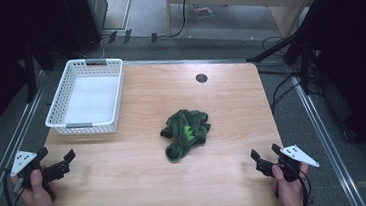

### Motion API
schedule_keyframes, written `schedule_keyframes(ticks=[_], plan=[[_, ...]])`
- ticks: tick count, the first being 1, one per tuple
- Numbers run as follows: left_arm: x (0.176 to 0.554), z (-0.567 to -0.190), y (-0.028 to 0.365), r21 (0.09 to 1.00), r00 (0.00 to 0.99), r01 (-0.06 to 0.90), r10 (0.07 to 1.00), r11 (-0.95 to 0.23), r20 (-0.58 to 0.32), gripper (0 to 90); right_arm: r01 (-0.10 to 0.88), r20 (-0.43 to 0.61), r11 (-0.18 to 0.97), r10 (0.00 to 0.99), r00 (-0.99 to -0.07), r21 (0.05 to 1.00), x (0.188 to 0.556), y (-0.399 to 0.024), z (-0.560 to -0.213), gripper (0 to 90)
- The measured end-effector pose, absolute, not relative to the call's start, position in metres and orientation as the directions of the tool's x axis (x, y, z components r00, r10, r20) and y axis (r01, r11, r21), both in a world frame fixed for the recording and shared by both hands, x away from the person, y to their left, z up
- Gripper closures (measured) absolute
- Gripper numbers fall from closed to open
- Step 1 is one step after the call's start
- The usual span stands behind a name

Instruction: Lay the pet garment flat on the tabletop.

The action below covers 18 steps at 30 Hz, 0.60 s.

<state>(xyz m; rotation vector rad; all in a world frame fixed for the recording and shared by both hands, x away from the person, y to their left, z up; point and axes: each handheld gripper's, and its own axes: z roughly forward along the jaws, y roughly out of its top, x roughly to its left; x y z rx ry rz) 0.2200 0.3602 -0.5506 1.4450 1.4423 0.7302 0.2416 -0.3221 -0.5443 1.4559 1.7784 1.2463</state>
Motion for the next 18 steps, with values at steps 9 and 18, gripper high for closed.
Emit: schedule_keyframes(ticks=[9,18], plan=[[0.221,-0.551,0.359,0.899,0.129,0.42,0.972,0.124,-0.194,0.0,0.454,0.144,0.024,0.932,-0.332,0.891,0.244,-0.313,-0.539,13.0],[0.221,-0.551,0.359,0.896,0.129,0.425,0.972,0.127,-0.199,0.0,0.408,0.143,0.049,0.893,-0.427,0.912,0.249,-0.263,-0.508,12.3]])
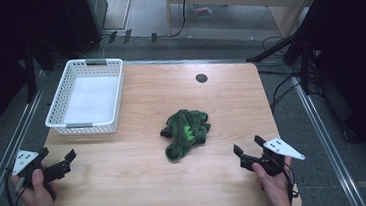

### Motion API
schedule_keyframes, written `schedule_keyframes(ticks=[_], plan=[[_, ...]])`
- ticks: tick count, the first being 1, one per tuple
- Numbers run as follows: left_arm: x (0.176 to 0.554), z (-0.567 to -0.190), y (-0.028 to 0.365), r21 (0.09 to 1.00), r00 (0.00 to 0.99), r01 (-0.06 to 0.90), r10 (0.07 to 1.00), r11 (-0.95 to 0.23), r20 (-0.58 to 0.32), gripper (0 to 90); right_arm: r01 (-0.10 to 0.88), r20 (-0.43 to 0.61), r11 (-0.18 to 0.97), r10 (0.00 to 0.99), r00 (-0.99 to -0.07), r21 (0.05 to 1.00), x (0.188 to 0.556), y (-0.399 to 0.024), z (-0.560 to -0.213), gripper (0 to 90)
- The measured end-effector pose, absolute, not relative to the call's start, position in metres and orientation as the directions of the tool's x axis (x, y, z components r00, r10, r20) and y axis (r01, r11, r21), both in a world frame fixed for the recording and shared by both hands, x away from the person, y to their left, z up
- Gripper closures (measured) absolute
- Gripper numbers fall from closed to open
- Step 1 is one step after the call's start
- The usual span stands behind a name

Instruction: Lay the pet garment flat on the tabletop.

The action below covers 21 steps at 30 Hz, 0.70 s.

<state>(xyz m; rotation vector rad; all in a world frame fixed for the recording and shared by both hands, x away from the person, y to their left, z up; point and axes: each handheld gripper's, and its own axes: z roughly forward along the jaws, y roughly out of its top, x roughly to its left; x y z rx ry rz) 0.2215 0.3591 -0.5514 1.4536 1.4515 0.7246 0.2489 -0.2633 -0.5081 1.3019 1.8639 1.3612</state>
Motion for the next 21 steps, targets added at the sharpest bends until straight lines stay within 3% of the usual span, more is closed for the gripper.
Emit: schedule_keyframes(ticks=[11,17,19,21], plan=[[0.223,-0.551,0.36,0.893,0.135,0.432,0.969,0.13,-0.206,0.0,0.382,0.091,0.142,0.843,-0.53,0.913,0.271,-0.192,-0.488,7.6],[0.224,-0.548,0.352,0.888,0.142,0.454,0.978,0.075,-0.155,0.0,0.396,0.076,0.191,0.819,-0.568,0.898,0.297,-0.147,-0.483,6.8],[0.224,-0.545,0.343,0.887,0.157,0.46,0.98,0.037,-0.123,0.0,0.402,0.074,0.204,0.813,-0.577,0.893,0.3,-0.139,-0.485,7.0],[0.224,-0.541,0.332,0.887,0.211,0.459,0.963,0.053,-0.167,0.0,0.411,0.091,0.198,0.806,-0.585,0.89,0.299,-0.135,-0.489,9.3]])
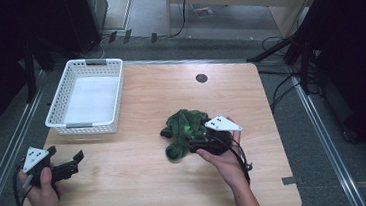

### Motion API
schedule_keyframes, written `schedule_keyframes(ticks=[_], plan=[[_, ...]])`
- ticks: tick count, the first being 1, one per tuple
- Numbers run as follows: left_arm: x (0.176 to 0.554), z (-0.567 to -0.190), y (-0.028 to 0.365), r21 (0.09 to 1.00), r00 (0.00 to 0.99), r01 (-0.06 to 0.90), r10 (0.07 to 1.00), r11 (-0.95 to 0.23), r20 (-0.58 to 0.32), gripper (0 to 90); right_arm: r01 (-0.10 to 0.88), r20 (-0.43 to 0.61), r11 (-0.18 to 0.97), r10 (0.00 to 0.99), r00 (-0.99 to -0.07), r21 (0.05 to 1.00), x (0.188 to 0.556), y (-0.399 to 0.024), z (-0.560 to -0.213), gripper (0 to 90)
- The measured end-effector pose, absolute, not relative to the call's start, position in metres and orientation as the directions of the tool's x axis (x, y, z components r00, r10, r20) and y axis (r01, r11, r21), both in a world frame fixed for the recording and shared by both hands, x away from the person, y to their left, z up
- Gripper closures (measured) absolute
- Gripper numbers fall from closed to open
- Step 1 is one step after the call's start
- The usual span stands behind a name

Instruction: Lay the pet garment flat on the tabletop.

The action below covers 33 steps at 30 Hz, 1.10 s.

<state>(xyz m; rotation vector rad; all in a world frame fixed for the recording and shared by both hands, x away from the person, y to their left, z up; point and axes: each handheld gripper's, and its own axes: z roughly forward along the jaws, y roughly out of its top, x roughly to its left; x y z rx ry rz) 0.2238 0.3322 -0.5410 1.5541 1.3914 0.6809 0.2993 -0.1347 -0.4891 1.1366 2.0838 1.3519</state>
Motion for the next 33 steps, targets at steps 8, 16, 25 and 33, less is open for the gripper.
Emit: schedule_keyframes(ticks=[8,16,25,33], plan=[[0.228,-0.532,0.264,0.88,0.374,0.474,0.909,-0.016,-0.186,0.0,0.446,0.126,0.198,0.792,-0.598,0.873,0.301,-0.127,-0.501,39.1],[0.238,-0.533,0.198,0.868,0.518,0.485,0.835,-0.109,-0.185,0.0,0.456,0.155,0.168,0.793,-0.589,0.874,0.313,-0.127,-0.494,85.1],[0.257,-0.543,0.124,0.837,0.62,0.507,0.762,-0.206,-0.188,0.0,0.42,0.184,0.02,0.879,-0.44,0.907,0.378,-0.108,-0.426,48.8],[0.264,-0.545,0.085,0.794,0.656,0.536,0.734,-0.287,-0.177,12.0,0.505,0.154,0.16,0.838,-0.523,0.848,0.357,-0.132,-0.461,40.6]])
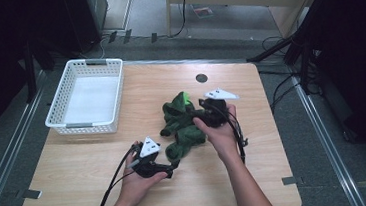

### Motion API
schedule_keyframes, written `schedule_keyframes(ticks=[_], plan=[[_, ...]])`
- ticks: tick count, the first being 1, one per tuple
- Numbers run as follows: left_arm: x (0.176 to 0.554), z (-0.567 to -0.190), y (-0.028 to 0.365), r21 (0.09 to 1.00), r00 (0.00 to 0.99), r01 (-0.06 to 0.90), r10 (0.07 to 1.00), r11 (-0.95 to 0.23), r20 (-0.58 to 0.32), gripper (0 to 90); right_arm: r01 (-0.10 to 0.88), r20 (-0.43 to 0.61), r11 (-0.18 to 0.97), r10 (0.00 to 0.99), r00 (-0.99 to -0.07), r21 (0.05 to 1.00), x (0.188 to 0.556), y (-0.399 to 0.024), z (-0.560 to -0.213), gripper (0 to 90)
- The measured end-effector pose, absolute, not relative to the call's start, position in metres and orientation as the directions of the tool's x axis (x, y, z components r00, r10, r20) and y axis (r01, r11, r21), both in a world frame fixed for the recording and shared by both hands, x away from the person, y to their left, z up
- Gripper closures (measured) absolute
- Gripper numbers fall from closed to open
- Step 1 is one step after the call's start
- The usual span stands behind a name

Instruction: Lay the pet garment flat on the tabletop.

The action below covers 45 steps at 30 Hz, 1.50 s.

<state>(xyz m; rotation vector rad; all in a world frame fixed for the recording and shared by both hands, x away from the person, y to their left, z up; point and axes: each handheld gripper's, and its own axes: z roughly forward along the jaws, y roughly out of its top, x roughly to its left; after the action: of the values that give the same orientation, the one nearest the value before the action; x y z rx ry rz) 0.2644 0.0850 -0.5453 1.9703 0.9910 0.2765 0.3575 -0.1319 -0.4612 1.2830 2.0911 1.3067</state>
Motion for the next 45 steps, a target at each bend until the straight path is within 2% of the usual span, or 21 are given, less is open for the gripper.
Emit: schedule_keyframes(ticks=[4,5,6,7,8,10,11,13,15,21,27,29,30,31,32,33,35,36,40,43,45], plan=[[0.264,-0.544,0.076,0.788,0.668,0.528,0.728,-0.317,-0.154,27.2,0.531,0.164,0.194,0.817,-0.552,0.825,0.334,-0.147,-0.487,36.7],[0.265,-0.545,0.075,0.783,0.662,0.535,0.734,-0.317,-0.155,41.3,0.558,0.183,0.198,0.813,-0.552,0.806,0.328,-0.153,-0.502,36.8],[0.267,-0.546,0.074,0.775,0.654,0.545,0.741,-0.32,-0.154,41.3,0.558,0.183,0.198,0.813,-0.552,0.806,0.328,-0.153,-0.502,36.8],[0.268,-0.547,0.074,0.768,0.648,0.556,0.744,-0.318,-0.161,55.7,0.577,0.172,0.228,0.814,-0.555,0.784,0.325,-0.154,-0.515,39.8],[0.269,-0.547,0.074,0.769,0.647,0.557,0.744,-0.313,-0.166,55.7,0.577,0.172,0.228,0.814,-0.555,0.784,0.325,-0.154,-0.515,39.8],[0.271,-0.547,0.075,0.759,0.655,0.565,0.735,-0.323,-0.175,72.6,0.58,0.142,0.253,0.823,-0.549,0.774,0.324,-0.151,-0.525,57.3],[0.272,-0.547,0.076,0.753,0.662,0.57,0.726,-0.328,-0.185,83.9,0.572,0.128,0.27,0.819,-0.56,0.775,0.323,-0.148,-0.529,76.7],[0.271,-0.546,0.081,0.752,0.669,0.569,0.719,-0.332,-0.188,86.8,0.566,0.129,0.269,0.815,-0.565,0.779,0.322,-0.147,-0.529,80.8],[0.267,-0.542,0.089,0.76,0.67,0.563,0.718,-0.326,-0.188,87.3,0.552,0.142,0.26,0.801,-0.582,0.792,0.316,-0.144,-0.524,84.1],[0.248,-0.526,0.132,0.806,0.708,0.514,0.676,-0.293,-0.206,88.0,0.479,0.137,0.262,0.748,-0.649,0.838,0.279,-0.136,-0.498,84.7],[0.214,-0.524,0.154,0.799,0.781,0.475,0.595,-0.368,-0.19,88.1,0.476,0.152,0.274,0.717,-0.68,0.836,0.236,-0.135,-0.497,84.5],[0.206,-0.524,0.161,0.807,0.807,0.47,0.545,-0.359,-0.228,87.7,0.481,0.173,0.269,0.701,-0.692,0.834,0.222,-0.137,-0.498,81.0],[0.205,-0.522,0.166,0.811,0.82,0.47,0.511,-0.347,-0.257,86.1,0.479,0.18,0.273,0.687,-0.704,0.834,0.218,-0.138,-0.498,73.4],[0.207,-0.521,0.168,0.812,0.818,0.48,0.504,-0.332,-0.278,76.1,0.478,0.187,0.268,0.681,-0.708,0.836,0.216,-0.141,-0.495,60.3],[0.211,-0.52,0.17,0.812,0.811,0.494,0.503,-0.312,-0.299,53.1,0.466,0.203,0.232,0.676,-0.708,0.854,0.218,-0.148,-0.49,51.4],[0.215,-0.52,0.17,0.809,0.798,0.506,0.518,-0.299,-0.307,53.1,0.466,0.203,0.232,0.676,-0.708,0.854,0.218,-0.148,-0.49,51.4],[0.227,-0.518,0.169,0.81,0.766,0.522,0.565,-0.266,-0.308,42.6,0.468,0.22,0.169,0.714,-0.665,0.867,0.228,-0.159,-0.484,50.0],[0.237,-0.516,0.166,0.81,0.738,0.537,0.596,-0.235,-0.317,39.7,0.488,0.231,0.115,0.773,-0.591,0.865,0.247,-0.167,-0.478,52.2],[0.273,-0.51,0.151,0.798,0.603,0.586,0.733,-0.141,-0.314,38.4,0.503,0.201,0.095,0.842,-0.501,0.859,0.289,-0.164,-0.473,52.4],[0.308,-0.513,0.138,0.765,0.482,0.638,0.82,-0.088,-0.308,33.9,0.555,0.245,0.071,0.846,-0.474,0.829,0.327,-0.155,-0.475,48.4],[0.326,-0.521,0.131,0.731,0.436,0.678,0.841,-0.071,-0.322,34.3,0.579,0.262,0.069,0.844,-0.467,0.812,0.339,-0.151,-0.477,48.4]])
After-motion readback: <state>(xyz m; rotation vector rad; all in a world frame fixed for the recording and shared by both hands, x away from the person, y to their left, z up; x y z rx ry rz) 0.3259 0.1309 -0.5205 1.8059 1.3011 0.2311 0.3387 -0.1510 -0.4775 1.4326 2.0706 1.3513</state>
